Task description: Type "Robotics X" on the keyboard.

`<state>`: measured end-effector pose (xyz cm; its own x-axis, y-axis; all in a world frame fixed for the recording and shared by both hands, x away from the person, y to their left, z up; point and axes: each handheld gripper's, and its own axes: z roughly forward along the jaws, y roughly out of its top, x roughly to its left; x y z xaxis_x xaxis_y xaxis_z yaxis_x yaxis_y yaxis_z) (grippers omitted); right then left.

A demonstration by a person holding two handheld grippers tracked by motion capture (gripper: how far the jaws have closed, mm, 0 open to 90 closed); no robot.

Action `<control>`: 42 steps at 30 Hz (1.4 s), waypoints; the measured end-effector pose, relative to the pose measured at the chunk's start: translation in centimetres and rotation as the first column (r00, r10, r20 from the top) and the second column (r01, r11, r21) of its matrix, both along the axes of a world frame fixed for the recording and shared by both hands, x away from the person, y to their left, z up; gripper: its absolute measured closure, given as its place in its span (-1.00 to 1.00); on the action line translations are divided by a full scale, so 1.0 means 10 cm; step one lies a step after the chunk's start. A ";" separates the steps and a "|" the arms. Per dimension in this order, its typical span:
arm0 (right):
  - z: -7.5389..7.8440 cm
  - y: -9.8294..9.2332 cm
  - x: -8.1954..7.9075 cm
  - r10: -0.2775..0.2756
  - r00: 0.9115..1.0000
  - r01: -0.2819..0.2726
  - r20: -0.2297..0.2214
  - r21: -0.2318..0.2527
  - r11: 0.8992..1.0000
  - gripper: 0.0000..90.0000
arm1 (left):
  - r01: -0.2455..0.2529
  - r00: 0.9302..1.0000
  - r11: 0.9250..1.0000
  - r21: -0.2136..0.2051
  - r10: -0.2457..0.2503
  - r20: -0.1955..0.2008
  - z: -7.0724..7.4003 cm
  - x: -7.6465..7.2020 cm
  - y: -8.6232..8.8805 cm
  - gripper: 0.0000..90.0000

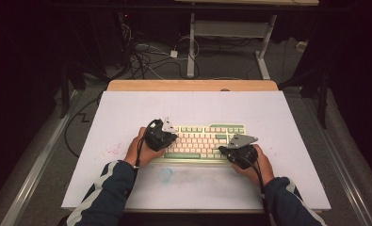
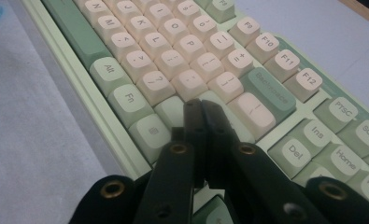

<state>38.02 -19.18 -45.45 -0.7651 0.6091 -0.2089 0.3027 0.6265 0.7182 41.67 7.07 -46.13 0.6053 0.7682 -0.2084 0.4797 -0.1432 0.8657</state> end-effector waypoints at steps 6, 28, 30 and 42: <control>0.00 0.00 0.00 0.006 1.000 -0.006 0.004 -0.002 1.000 1.00 | -0.004 1.000 1.000 -0.004 0.004 -0.003 0.00 0.01 0.02 0.93; 0.09 -0.05 -0.05 -0.001 0.999 0.000 0.042 0.022 1.000 1.00 | 0.004 0.994 0.997 -0.078 0.004 0.108 0.21 -0.13 0.15 0.60; 0.10 -0.07 -0.05 -0.010 0.999 0.009 0.038 0.032 0.999 1.00 | 0.010 0.991 0.997 -0.076 0.000 0.132 0.23 -0.16 0.18 0.47; 0.20 -0.12 -0.07 -0.016 0.999 0.013 0.051 0.070 0.997 1.00 | -0.009 0.978 0.991 -0.136 0.036 0.203 0.30 -0.30 0.42 -0.34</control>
<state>37.36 -20.35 -43.49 -0.7454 0.6344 -0.2050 0.2726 0.5706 0.7747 38.62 11.24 -43.18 0.6286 0.7558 -0.1835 0.2919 -0.0106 0.9564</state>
